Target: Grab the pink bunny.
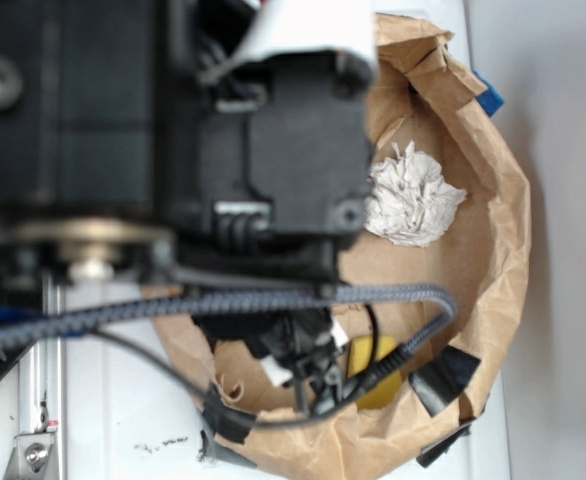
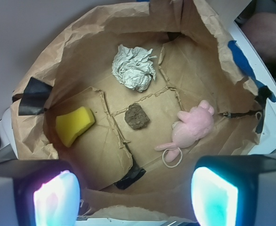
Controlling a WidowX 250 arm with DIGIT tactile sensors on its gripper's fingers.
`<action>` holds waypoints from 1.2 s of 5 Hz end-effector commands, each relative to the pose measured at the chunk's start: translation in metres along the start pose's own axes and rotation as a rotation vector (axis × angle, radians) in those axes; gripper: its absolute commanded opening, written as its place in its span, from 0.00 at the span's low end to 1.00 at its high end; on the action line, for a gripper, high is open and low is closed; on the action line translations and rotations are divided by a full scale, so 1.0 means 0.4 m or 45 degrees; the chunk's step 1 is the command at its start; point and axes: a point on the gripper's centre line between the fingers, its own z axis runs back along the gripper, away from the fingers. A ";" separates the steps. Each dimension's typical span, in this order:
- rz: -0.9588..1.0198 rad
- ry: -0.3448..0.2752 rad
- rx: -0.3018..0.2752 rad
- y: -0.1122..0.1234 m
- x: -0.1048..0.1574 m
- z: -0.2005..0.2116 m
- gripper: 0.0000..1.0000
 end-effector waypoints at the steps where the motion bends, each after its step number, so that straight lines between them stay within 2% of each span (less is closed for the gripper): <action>1: 0.351 -0.002 0.085 0.038 0.093 -0.063 1.00; 2: 0.306 -0.014 0.035 0.042 0.103 -0.078 1.00; 6: 0.306 -0.014 0.035 0.042 0.103 -0.078 1.00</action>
